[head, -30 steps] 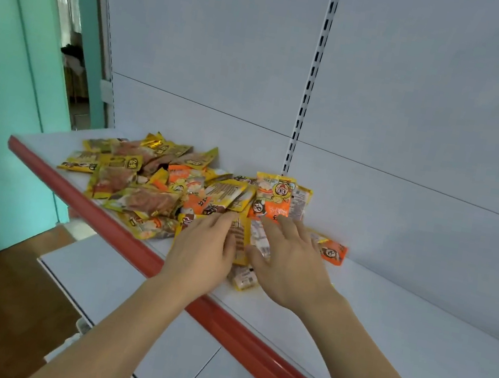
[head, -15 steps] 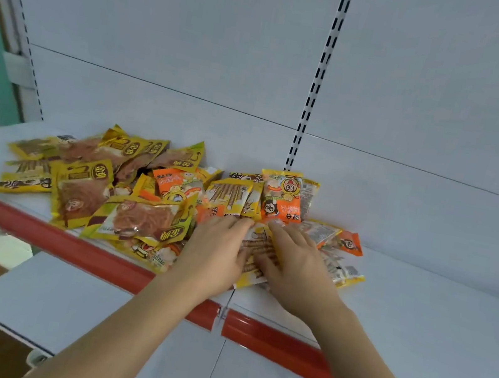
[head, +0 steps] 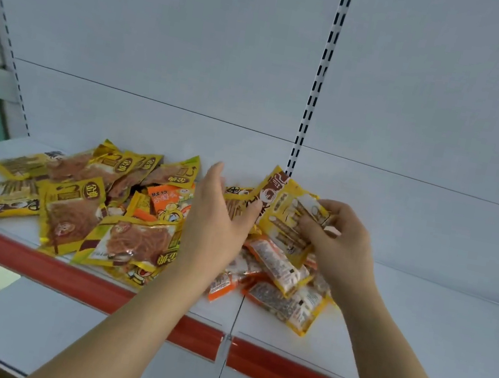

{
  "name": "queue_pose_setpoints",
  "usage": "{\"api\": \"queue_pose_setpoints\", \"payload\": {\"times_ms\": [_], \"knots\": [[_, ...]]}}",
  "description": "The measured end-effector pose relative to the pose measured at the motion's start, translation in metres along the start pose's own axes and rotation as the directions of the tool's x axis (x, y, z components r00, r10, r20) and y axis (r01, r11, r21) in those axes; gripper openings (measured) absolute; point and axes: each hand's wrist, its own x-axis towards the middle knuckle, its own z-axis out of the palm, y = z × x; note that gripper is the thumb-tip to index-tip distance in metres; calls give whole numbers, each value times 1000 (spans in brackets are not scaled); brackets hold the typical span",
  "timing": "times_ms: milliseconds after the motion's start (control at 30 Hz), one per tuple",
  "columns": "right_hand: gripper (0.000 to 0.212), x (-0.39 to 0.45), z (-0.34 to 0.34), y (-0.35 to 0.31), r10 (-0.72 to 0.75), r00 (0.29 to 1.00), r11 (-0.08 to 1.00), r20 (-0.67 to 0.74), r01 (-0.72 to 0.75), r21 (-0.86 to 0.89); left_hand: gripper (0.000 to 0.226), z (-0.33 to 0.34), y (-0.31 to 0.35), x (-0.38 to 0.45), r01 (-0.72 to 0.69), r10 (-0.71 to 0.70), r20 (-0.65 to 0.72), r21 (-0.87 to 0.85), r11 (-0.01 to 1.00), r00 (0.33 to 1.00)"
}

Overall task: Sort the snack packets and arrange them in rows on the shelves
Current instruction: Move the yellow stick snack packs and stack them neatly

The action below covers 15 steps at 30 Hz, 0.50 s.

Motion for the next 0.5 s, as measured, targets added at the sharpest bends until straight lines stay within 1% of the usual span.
{"api": "queue_pose_setpoints", "payload": {"times_ms": [33,100,133,167,200,233,267,300,367,433,467,500], "knots": [[24,1,5,-3,28,1000,997,-1,-28,68,86,0,1,5,124,-118,60,-89,988,991],[19,1,19,-6,64,997,984,35,-68,163,84,-1,2,11,322,-277,193,-276,906,942],[15,1,26,-6,68,996,978,62,-79,192,75,1,1,13,391,-332,212,-384,837,919],[11,1,33,-6,65,994,979,89,-80,189,60,1,1,15,434,-386,202,-478,764,900],[6,3,38,-5,56,993,987,107,-71,144,48,-1,1,17,438,-421,163,-533,723,892],[5,6,41,-2,38,992,997,117,-46,66,42,-4,-2,20,428,-442,120,-558,711,889],[11,9,44,0,13,992,1000,122,-10,-27,49,-9,-8,23,404,-447,74,-575,711,891],[16,13,46,1,-19,992,990,123,36,-136,50,-15,-15,27,381,-444,32,-572,726,895],[23,20,54,2,-75,987,929,140,120,-350,42,-28,-26,32,382,-462,-15,-541,750,887],[28,25,69,3,-76,980,854,184,159,-496,40,-39,-37,35,377,-459,-22,-536,755,888],[30,27,78,1,-58,976,810,210,169,-562,45,-43,-44,37,369,-452,-19,-546,752,892],[32,28,88,0,-29,972,758,234,175,-629,55,-46,-46,38,359,-437,-2,-564,744,900]]}}
